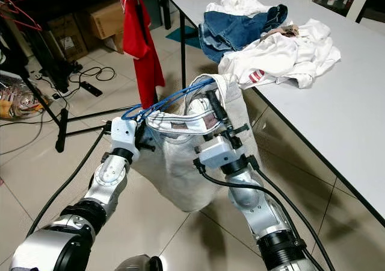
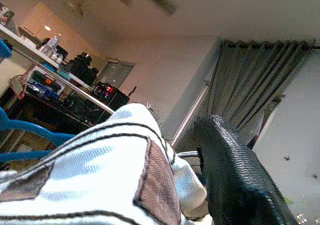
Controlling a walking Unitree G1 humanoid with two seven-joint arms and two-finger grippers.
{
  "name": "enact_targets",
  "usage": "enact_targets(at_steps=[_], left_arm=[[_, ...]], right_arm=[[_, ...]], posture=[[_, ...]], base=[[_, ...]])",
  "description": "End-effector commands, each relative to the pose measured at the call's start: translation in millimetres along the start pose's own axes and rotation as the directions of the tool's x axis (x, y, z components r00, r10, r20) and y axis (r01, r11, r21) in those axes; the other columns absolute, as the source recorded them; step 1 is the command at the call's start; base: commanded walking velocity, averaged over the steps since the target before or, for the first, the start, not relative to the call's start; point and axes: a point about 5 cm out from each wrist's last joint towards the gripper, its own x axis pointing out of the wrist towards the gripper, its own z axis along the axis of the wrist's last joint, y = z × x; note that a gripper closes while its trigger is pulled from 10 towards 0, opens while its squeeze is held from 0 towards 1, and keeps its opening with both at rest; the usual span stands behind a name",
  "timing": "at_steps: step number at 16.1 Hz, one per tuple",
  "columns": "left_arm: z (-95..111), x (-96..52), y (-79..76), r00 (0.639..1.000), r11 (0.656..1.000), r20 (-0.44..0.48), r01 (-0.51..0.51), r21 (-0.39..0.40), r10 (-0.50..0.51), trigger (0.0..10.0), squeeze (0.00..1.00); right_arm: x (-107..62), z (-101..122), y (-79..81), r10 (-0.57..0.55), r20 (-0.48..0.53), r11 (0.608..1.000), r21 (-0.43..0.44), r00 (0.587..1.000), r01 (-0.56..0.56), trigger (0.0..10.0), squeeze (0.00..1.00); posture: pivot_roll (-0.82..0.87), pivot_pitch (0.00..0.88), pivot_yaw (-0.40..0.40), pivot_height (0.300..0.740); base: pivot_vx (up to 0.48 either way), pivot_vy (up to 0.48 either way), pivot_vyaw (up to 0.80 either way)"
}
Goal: Hang hanger
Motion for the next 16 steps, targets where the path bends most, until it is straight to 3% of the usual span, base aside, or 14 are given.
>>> enact_targets(at_steps=[1, 2, 5, 6, 7, 9, 10, 13, 14, 15, 16], left_arm=[[6.6, 2.8, 8.6, 0.998, 0.999, 0.04, -0.051, 0.014, 0.051, 10.0, 0.0], [7.7, 3.0, 9.8, 0.997, 0.998, 0.048, -0.06, 0.029, 0.059, 10.0, 0.0], [11.0, 2.7, 18.9, 0.99, 0.99, 0.081, -0.12, 0.076, 0.113, 10.0, 0.0], [11.1, 2.6, 20.4, 0.989, 0.989, 0.084, -0.128, 0.08, 0.121, 10.0, 0.0], [11.2, 2.5, 21.0, 0.989, 0.988, 0.086, -0.131, 0.084, 0.124, 10.0, 0.0], [11.5, 2.4, 21.0, 0.987, 0.986, 0.091, -0.138, 0.094, 0.13, 10.0, 0.0], [11.9, 2.2, 21.1, 0.986, 0.984, 0.096, -0.144, 0.101, 0.134, 10.0, 0.0], [12.4, 1.5, 21.7, 0.983, 0.981, 0.109, -0.158, 0.114, 0.146, 10.0, 0.0], [13.0, 1.7, 22.4, 0.982, 0.98, 0.113, -0.163, 0.117, 0.149, 10.0, 0.0], [13.2, 1.8, 22.6, 0.982, 0.979, 0.115, -0.164, 0.118, 0.151, 10.0, 0.0], [13.8, 2.0, 23.3, 0.981, 0.978, 0.119, -0.168, 0.121, 0.154, 10.0, 0.0]], right_arm=[[-0.9, -0.3, -4.6, -0.024, 0.013, 1.0, -0.019, 1.0, 0.024, 10.0, 1.0], [-2.8, -2.3, -3.5, -0.018, 0.002, 0.999, -0.028, 1.0, 0.018, 10.0, 0.0], [-14.2, -8.9, -0.3, 0.007, -0.03, 0.997, -0.08, 1.0, -0.009, 10.0, 0.0], [-17.0, -9.5, -1.9, -0.004, -0.027, 0.996, -0.084, 1.0, 0.001, 10.0, 0.3], [-18.4, -10.6, -2.5, -0.004, -0.029, 0.996, -0.092, 1.0, 0.001, 10.0, 1.0], [-18.6, -12.5, -1.5, 0.007, -0.037, 0.993, -0.12, 0.999, -0.012, 10.0, 1.0], [-19.0, -13.9, -0.9, 0.01, -0.042, 0.992, -0.129, 0.999, -0.015, 10.0, 0.0], [-26.9, -15.5, 2.8, 0.06, -0.027, 0.976, -0.206, 0.998, -0.065, 10.0, 0.0], [-31.2, -15.9, 2.8, 0.061, -0.022, 0.976, -0.21, 0.998, -0.064, 10.0, 0.88], [-32.2, -15.9, 2.4, 0.057, -0.021, 0.976, -0.207, 0.998, -0.06, 10.0, 0.88], [-33.5, -16.1, 3.1, 0.063, -0.021, 0.976, -0.208, 0.998, -0.065, 10.0, 1.0]], posture=[[0.01, 0.0, 0.083, 0.74], [0.01, 0.0, 0.083, 0.74], [0.01, 0.0, 0.085, 0.74], [0.01, 0.0, 0.085, 0.74], [0.01, 0.0, 0.085, 0.74], [0.01, 0.0, 0.085, 0.74], [0.01, 0.0, 0.085, 0.74], [0.01, 0.0, 0.082, 0.74], [0.01, 0.0, 0.082, 0.74], [0.01, 0.0, 0.082, 0.74], [0.01, 0.0, 0.084, 0.74]], base=[[0.0, 0.0, 0.0], [0.0, 0.0, 0.0], [0.0, 0.0, 0.0], [0.0, 0.0, 0.0], [0.0, 0.0, 0.0], [0.0, 0.0, 0.0], [0.0, 0.0, 0.0], [0.0, 0.0, 0.0], [0.0, 0.0, 0.0], [0.0, 0.0, 0.0], [0.0, 0.0, 0.0]])
